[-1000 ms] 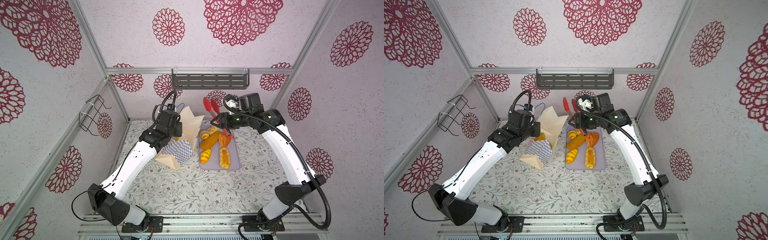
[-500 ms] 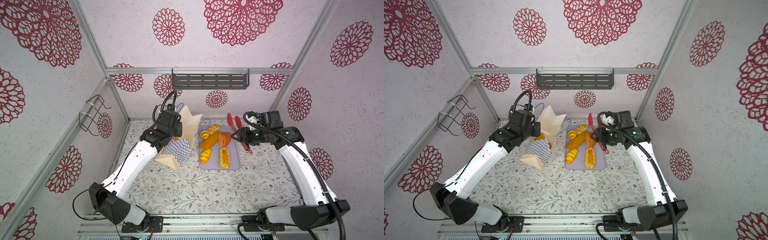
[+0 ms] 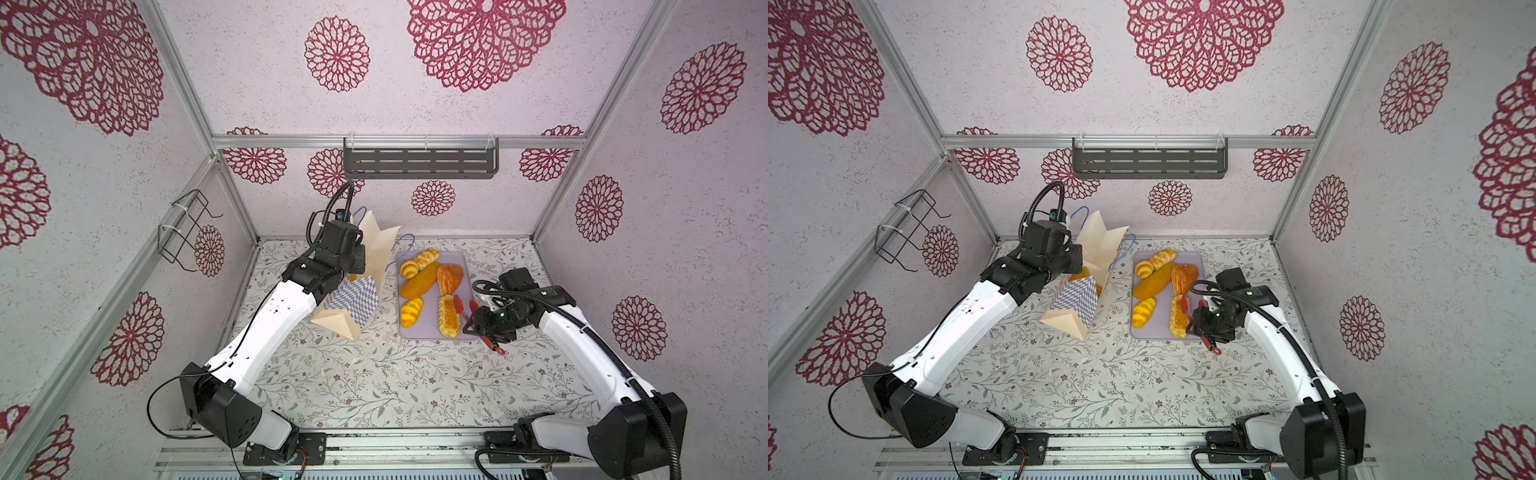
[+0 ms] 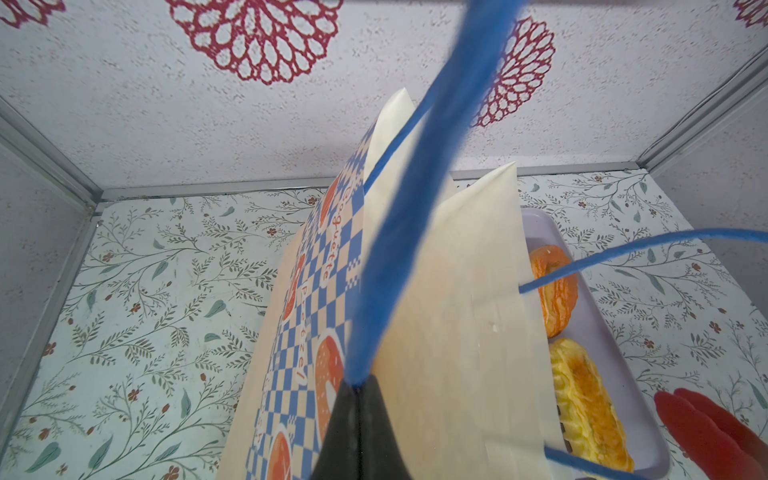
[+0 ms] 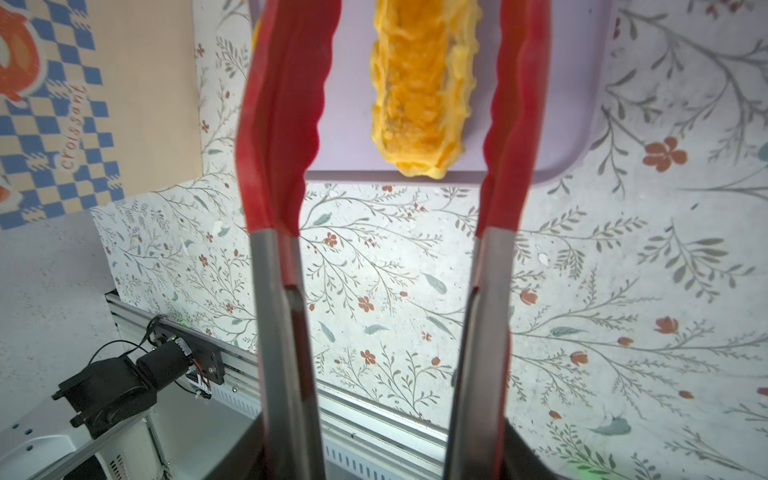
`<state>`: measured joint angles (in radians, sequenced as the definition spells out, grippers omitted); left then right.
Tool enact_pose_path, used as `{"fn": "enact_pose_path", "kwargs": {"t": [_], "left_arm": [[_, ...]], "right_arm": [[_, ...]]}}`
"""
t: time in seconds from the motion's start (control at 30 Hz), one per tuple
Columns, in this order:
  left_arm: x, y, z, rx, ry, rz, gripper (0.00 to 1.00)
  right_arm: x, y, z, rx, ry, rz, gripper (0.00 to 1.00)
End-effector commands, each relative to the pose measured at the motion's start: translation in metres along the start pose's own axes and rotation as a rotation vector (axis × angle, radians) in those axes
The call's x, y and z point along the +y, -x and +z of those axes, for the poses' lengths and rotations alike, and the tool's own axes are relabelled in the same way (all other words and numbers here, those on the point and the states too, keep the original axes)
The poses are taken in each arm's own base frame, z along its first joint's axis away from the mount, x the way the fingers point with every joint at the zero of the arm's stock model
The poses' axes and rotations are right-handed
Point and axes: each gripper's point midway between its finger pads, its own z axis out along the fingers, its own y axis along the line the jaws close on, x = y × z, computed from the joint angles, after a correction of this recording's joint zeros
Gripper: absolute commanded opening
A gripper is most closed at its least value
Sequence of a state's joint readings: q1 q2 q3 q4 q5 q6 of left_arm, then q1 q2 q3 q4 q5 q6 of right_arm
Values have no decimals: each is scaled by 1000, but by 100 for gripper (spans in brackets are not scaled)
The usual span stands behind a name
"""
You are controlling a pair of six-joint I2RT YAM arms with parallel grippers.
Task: Place the fake bread into the paper bag
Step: 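Lower the tongs around the ridged yellow pastry at the tray's near edge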
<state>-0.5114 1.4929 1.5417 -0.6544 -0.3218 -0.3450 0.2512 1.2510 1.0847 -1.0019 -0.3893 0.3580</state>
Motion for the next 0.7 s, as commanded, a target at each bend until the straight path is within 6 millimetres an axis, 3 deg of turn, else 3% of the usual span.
{"fn": "enact_pose_path", "kwargs": {"t": [0.0, 0.27, 0.67], "left_arm": [[-4, 5, 1, -28, -26, -14, 0], [-2, 4, 2, -27, -27, -20, 0], [1, 1, 1, -26, -26, -28, 0]], "right_arm": [[-2, -9, -1, 4, 8, -21, 59], [-3, -16, 21, 61, 53, -5, 63], [2, -14, 39, 108, 65, -24, 65]]}}
